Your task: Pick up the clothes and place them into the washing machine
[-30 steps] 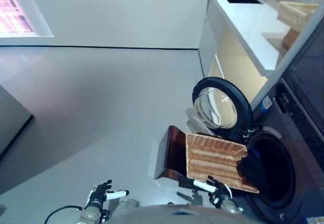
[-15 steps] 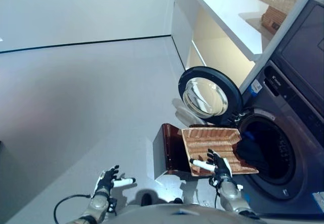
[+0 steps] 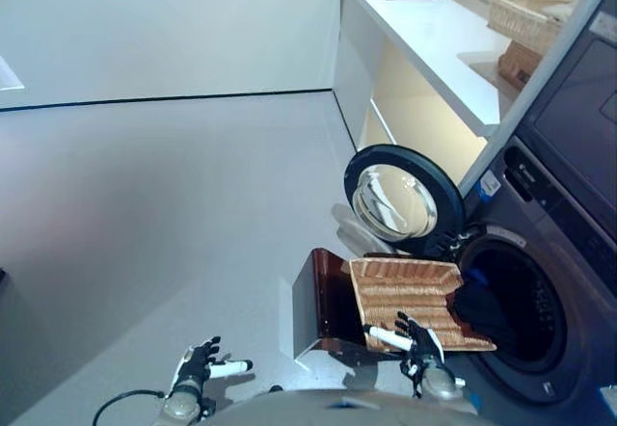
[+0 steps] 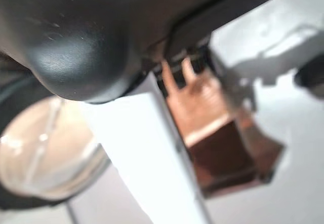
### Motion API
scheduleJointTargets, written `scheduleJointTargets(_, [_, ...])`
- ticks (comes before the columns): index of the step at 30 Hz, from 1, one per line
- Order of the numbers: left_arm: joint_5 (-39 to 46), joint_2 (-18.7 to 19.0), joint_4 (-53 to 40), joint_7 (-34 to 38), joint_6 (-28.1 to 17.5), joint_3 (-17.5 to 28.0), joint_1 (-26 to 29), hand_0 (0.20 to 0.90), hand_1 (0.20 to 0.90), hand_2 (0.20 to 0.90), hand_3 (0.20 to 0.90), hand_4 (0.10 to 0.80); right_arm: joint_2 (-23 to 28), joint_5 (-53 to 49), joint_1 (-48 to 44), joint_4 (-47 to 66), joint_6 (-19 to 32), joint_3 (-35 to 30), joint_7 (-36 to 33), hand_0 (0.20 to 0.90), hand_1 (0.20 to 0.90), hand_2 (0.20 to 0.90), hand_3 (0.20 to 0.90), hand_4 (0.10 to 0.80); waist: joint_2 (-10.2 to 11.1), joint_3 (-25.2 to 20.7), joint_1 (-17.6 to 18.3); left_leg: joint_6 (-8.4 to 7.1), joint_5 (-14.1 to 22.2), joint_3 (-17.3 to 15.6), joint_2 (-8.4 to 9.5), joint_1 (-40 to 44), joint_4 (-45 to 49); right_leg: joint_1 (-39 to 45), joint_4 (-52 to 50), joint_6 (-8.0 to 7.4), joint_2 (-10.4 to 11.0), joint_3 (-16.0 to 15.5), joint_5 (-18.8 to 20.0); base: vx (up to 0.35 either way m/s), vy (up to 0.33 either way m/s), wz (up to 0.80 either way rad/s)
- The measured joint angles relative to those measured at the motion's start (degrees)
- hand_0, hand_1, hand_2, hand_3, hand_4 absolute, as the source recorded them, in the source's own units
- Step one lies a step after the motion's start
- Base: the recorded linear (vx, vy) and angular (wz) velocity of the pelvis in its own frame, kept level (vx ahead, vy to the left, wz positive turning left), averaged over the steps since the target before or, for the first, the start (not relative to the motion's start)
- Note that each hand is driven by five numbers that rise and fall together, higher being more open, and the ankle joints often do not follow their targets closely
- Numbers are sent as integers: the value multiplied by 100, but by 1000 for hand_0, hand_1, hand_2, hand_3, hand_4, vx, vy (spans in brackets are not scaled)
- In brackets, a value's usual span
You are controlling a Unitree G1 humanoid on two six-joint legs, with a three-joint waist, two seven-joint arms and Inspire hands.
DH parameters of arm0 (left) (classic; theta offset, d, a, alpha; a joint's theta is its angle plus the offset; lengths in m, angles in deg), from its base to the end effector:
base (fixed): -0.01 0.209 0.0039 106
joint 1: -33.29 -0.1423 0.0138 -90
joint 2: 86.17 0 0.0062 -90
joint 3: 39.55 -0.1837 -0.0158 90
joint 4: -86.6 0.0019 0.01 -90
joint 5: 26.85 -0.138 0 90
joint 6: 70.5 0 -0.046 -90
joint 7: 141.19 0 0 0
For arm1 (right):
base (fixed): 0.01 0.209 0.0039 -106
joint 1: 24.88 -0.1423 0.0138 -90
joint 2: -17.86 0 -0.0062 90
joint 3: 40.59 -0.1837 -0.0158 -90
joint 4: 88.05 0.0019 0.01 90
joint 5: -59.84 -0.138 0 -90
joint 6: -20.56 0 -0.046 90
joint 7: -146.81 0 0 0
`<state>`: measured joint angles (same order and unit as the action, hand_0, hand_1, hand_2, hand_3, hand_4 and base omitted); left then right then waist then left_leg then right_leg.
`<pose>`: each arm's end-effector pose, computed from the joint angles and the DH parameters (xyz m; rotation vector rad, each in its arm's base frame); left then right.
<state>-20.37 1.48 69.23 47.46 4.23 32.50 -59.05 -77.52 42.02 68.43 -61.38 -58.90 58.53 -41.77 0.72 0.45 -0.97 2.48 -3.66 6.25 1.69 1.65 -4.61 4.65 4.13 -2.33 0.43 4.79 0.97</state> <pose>0.0585 0.2130 -0.1176 0.3622 1.0395 0.0551 0.0787 -0.2016 -0.1130 -0.0575 0.9767 -0.2854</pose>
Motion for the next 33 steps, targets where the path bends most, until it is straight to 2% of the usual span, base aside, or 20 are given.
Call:
scheduleJointTargets(5, [18,11,1,5,-3,120,89,900,900,900,900,800,-63,-49,-44,-308,-3,46,2,900,900,900,900,800,79,80,-10,-111,-36,184,-11,-221,223,-2,0,36,-90,-249,-2,-184,-99,26])
scheduleJointTargets(6, [29,-1,5,10,-4,122,135,900,900,900,900,800,-53,-48,-20,-378,37,35,-3,900,900,900,900,800,47,161,22,-207,-45,171,-21,-306,280,-52,-72,118,-108,-299,10,-186,-28,46])
scheduleJointTargets(7, [52,-13,18,5,-4,122,195,900,900,900,900,800,-50,-49,-100,-488,51,33,-12,900,900,900,900,800,75,236,13,-459,21,105,-47,-392,390,-55,-96,165,-61,-412,-29,-108,-5,36])
scheduleJointTargets(9, [98,-30,119,-10,-5,183,257,900,900,900,900,800,-56,-38,-116,-740,68,-29,-22,900,900,900,900,800,168,344,-5,-626,292,-241,-39,-479,704,-145,-125,268,75,-496,7,-82,18,10])
scheduleJointTargets(11, [102,-13,210,7,9,224,229,900,900,900,900,800,-22,-3,-50,-762,66,-52,-51,900,900,900,900,800,228,324,23,-388,524,-503,103,-483,1243,-218,-190,236,275,-465,0,-27,56,-10])
scheduleJointTargets(12, [96,-81,221,6,27,227,190,900,900,900,900,800,101,66,50,-753,71,-82,-44,900,900,900,900,800,51,316,136,-272,623,-693,102,-242,1207,-301,-268,108,284,-449,-20,-92,64,-8])
scheduleJointTargets(13, [88,-177,222,11,37,220,161,900,900,900,900,800,193,111,18,-832,69,-117,-36,900,900,900,900,800,-169,263,189,-104,725,-663,1,-48,772,-427,-358,15,148,-403,0,-138,41,-21])
scheduleJointTargets(14, [72,-206,217,4,53,183,192,900,900,900,900,800,189,144,-52,-954,54,-223,-39,900,900,900,900,800,-220,271,177,136,638,-654,-16,18,550,-636,-630,-46,113,-325,-50,-165,4,-45])
scheduleJointTargets(16, [55,-160,207,-1,61,188,232,900,900,900,900,800,123,162,-130,-985,29,-278,-31,900,900,900,900,800,-102,416,132,222,621,-930,27,14,535,-1148,-1352,-101,202,-377,-208,-125,-29,-82])
scheduleJointTargets(18, [55,-62,215,-3,97,217,286,900,900,900,900,800,28,162,-316,-991,33,-288,-32,900,900,900,900,800,20,584,46,275,614,-1138,-13,20,572,-1455,-1828,-139,317,-857,-251,20,-143,-64])
scheduleJointTargets(19, [50,-23,238,-5,133,231,361,900,900,900,900,800,-10,164,-286,-1008,35,-312,-28,900,900,900,900,800,67,645,42,292,625,-1130,-36,26,580,-1574,-2041,-171,522,-1168,-307,74,-195,-18])
scheduleJointTargets(20, [49,-41,247,-13,135,255,382,900,900,900,900,800,-11,162,-265,-1033,20,-354,-29,900,900,900,900,800,66,647,53,347,655,-1116,-25,26,563,-1593,-2172,-211,615,-1184,-333,109,-227,-1])
scheduleJointTargets(23, [61,-56,356,2,123,421,418,900,900,900,900,800,-23,155,-252,-1133,-58,-551,-51,900,900,900,900,800,5,636,37,229,656,-1026,-68,20,556,-1512,-1876,-444,1481,-987,-200,143,-283,3])
scheduleJointTargets(25, [109,-43,386,9,134,451,364,900,900,900,900,800,-49,158,-241,-1135,-68,-641,-37,900,900,900,900,800,12,613,22,151,643,-1059,-48,45,533,-1388,-1326,-804,1985,-1181,28,152,-291,-12])
scheduleJointTargets(26, [130,-39,386,16,145,478,298,900,900,900,900,800,-60,157,-249,-1162,-70,-662,-37,900,900,900,900,800,25,596,-6,86,619,-1106,-66,137,462,-1284,-1033,-956,2182,-1452,165,137,-310,-20])
scheduleJointTargets(28, [132,-23,387,36,149,568,128,900,900,900,900,800,-102,158,-183,-1170,-78,-641,-18,900,900,900,900,800,119,492,24,-90,573,-1126,-86,328,289,-1077,-756,-1064,2179,-1501,348,129,-359,-9])
scheduleJointTargets(29, [130,98,384,45,139,556,50,900,900,900,900,800,-169,158,-96,-1174,-81,-638,-13,900,900,900,900,800,273,350,5,-210,570,-1136,-68,325,236,-997,-665,-1021,2072,-1424,320,108,-373,11])
scheduleJointTargets(30, [136,73,397,56,164,560,7,900,900,900,900,800,-179,157,-45,-1210,-95,-646,-4,900,900,900,900,800,326,249,6,-327,561,-1082,-154,345,229,-940,-534,-1122,1955,-1264,564,89,-373,6])
scheduleJointTargets(31, [138,-43,384,53,177,558,-37,900,900,900,900,800,-77,148,-27,-1263,-131,-650,-27,900,900,900,900,800,93,153,17,-514,530,-1077,-495,392,220,-905,-569,-852,1610,-1344,448,65,-325,-6])
scheduleJointTargets(33, [152,-199,341,44,165,559,-52,900,900,900,900,800,31,135,-42,-1255,-173,-648,-13,900,900,900,900,800,-99,36,0,-760,603,-1065,-990,379,365,-892,-558,-656,1115,-1364,362,53,-318,-31])
